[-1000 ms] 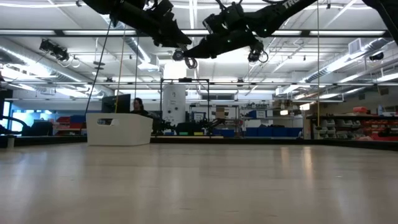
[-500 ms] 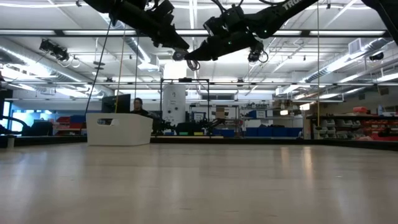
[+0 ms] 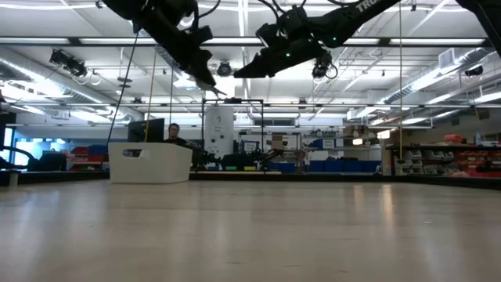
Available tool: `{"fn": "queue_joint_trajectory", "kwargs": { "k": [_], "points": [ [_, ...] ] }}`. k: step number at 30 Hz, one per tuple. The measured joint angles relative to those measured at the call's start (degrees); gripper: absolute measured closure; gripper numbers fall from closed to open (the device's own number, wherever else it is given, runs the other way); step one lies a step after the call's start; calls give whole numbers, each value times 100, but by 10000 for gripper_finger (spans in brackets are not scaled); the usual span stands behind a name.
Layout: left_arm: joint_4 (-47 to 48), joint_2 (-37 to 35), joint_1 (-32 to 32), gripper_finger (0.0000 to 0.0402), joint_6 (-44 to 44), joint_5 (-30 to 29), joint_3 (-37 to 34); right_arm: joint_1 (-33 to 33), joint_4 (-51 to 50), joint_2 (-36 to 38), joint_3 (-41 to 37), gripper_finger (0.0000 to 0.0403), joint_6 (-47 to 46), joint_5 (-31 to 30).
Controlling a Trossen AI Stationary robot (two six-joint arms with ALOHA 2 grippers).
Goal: Pick and place USB-C Cables
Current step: Put the white charger cable into the white bin
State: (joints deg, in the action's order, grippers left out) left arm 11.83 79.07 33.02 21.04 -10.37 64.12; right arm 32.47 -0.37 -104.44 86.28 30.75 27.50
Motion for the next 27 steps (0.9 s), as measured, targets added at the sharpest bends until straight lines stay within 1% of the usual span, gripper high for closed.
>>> {"fn": "queue_joint_trajectory", "kwargs": {
  "k": [3,9,11,14,19,23,27],
  "points": [
    [173,-11,15,367,-3,-454,6,20,-112,0,0,275,7,-252],
    [939,-48,49,367,-134,-1459,7,124,-243,0,0,215,-10,-711],
    [1171,-48,59,367,-264,-1653,7,152,-257,0,0,203,-12,-775],
    [1553,-48,29,365,-572,-1798,7,153,-321,0,0,192,-14,-832],
    [2746,-48,34,365,-1263,-1816,7,153,-355,0,0,189,-14,-843],
    [3499,-48,23,365,-1595,-1370,7,153,-354,0,0,193,-46,-845],
    [3913,-31,58,365,-1746,-1014,7,153,-351,0,0,194,-58,-845]
  ]
}}
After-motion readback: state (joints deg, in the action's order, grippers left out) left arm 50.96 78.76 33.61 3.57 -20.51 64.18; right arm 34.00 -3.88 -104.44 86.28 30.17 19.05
